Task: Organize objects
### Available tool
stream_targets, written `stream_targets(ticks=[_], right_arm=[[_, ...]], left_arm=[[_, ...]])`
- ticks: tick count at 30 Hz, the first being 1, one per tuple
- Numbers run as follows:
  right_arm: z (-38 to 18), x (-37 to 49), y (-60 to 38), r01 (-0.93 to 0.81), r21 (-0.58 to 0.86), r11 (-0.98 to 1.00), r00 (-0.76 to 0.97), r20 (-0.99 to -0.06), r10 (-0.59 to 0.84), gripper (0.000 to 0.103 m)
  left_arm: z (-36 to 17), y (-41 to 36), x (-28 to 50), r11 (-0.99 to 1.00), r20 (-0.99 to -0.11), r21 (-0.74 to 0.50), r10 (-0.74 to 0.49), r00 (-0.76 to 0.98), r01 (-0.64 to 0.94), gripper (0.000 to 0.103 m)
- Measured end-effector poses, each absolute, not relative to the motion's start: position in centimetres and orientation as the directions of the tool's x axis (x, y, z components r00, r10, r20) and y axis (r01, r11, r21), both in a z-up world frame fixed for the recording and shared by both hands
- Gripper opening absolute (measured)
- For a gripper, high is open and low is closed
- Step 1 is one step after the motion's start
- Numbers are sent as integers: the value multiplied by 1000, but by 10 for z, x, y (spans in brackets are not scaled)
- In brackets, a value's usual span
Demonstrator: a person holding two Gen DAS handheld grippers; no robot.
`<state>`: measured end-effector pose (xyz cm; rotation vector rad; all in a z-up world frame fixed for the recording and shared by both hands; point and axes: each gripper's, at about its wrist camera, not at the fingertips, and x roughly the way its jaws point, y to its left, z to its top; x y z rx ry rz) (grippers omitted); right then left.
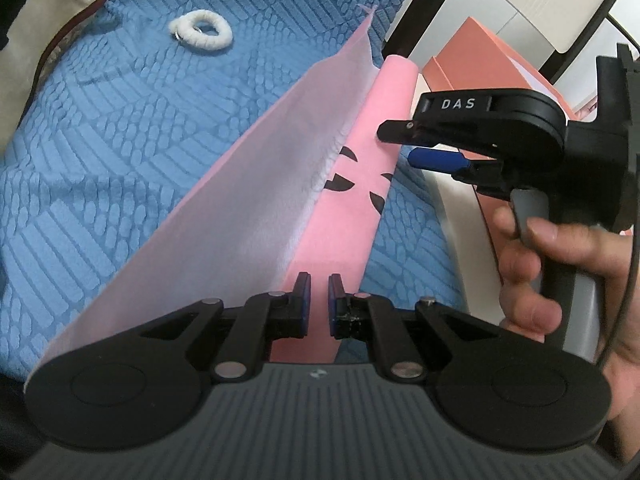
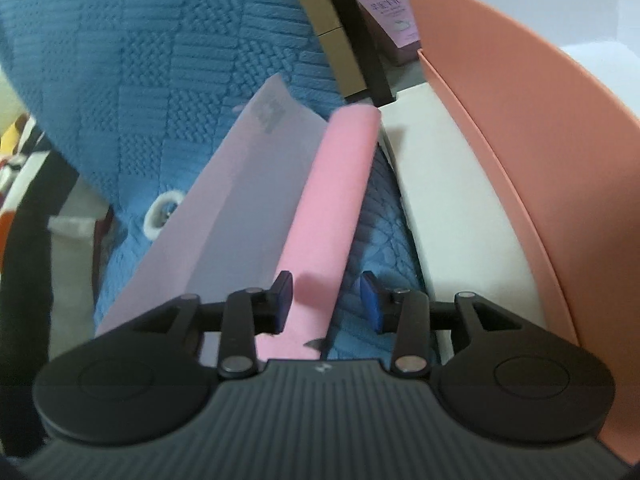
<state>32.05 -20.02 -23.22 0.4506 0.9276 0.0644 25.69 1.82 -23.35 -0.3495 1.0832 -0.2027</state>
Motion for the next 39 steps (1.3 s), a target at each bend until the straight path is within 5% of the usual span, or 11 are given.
stream_targets(ticks=[12, 19, 27, 33, 39], right_arm=[[-244, 327, -206, 134, 571, 810, 567, -714, 410, 38], [-250, 319, -194, 94, 617, 781, 508, -705, 495, 14], [-241, 316, -188, 54, 575, 817, 510, -719, 472, 10], [-238, 317, -188, 46, 560, 827, 510, -725, 463, 9], [-234, 317, -187, 31, 557, 830, 506, -725, 468, 9]], left_arm=[[-236, 28, 261, 902, -823, -430, -375, 426, -39, 11], [-235, 28, 261, 897, -823, -439, -381, 421, -46, 11], [-235, 30, 262, 892, -813, -451, -389, 434, -45, 12], [-227, 29, 260, 891, -796, -453, -390, 463, -27, 45], [-224, 17, 257, 900, -789, -435, -394, 471, 23, 52]])
